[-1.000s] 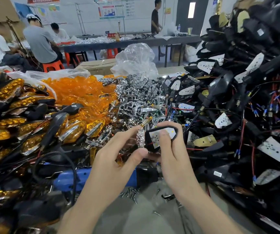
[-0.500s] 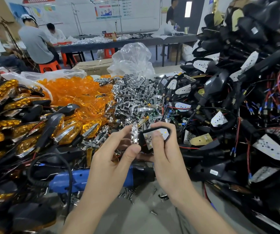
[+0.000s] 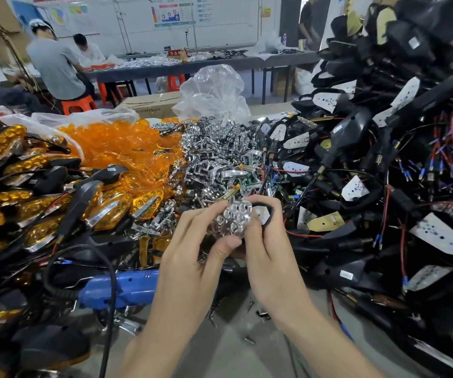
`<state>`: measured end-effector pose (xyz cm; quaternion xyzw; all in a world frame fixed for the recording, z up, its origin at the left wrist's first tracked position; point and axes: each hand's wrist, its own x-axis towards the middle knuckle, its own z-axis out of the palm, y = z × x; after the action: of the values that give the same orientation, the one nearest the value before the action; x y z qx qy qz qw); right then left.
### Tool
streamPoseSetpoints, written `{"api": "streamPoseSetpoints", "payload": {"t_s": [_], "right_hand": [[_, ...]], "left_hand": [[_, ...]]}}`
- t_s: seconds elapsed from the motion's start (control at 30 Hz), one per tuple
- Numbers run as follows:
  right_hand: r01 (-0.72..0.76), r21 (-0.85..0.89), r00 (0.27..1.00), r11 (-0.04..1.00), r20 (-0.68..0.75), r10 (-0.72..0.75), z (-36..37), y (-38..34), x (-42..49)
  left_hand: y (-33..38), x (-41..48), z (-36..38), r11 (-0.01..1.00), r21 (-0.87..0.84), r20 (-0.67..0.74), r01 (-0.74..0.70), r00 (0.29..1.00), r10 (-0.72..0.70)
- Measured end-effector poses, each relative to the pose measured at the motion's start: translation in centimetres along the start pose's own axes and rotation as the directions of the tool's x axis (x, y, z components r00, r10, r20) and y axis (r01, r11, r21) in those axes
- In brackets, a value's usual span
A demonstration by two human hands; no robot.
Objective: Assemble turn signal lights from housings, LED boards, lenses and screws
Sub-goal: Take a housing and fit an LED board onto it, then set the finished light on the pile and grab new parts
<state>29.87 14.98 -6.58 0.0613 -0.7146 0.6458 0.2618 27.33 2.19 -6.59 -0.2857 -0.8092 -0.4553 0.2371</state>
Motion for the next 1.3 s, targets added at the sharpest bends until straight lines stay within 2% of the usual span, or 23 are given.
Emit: {"api": "streamPoseSetpoints", "payload": {"t_s": [0.13, 0.3, 0.47, 0.57, 0.93, 1.17, 1.3], "right_hand": [[-0.082, 0.093, 0.997, 0.992, -0.004, 0.082, 0.0, 0.5, 0.3], [-0.16, 0.194, 0.987, 0.968, 0.017, 0.16, 0.1, 0.4, 0.3], [-0.151, 0.209, 0.989, 0.966, 0.036, 0.147, -0.1, 0.4, 0.5], [-0.183, 0.271, 0.982, 0.945, 0.098, 0.162, -0.3, 0.5, 0.5], [-0.213, 0.346, 0.973, 0.914, 0.161, 0.166, -0.5, 0.7, 0.5], [-0.265, 0.376, 0.963, 0.888, 0.151, 0.224, -0.5, 0.9, 0.7], [-0.311, 0.448, 0.95, 0.838, 0.138, 0.28, -0.3, 1.0, 1.1]], "left_hand": [[0.1, 0.3, -0.4, 0.989, -0.126, 0.103, 0.081, 0.992, -0.069], [0.2, 0.2, -0.9, 0.968, -0.206, 0.204, 0.142, 0.974, -0.099], [0.1, 0.6, -1.4, 0.941, -0.278, 0.237, 0.195, 0.963, -0.129], [0.2, 0.6, -1.6, 0.923, -0.307, 0.278, 0.232, 0.949, -0.146], [0.6, 1.0, -1.9, 0.867, -0.401, 0.263, 0.296, 0.944, -0.201], [0.2, 1.1, -1.7, 0.921, -0.287, 0.255, 0.264, 0.948, -0.193], [0.0, 0.8, -1.2, 0.909, -0.309, 0.241, 0.28, 0.948, -0.209]]}}
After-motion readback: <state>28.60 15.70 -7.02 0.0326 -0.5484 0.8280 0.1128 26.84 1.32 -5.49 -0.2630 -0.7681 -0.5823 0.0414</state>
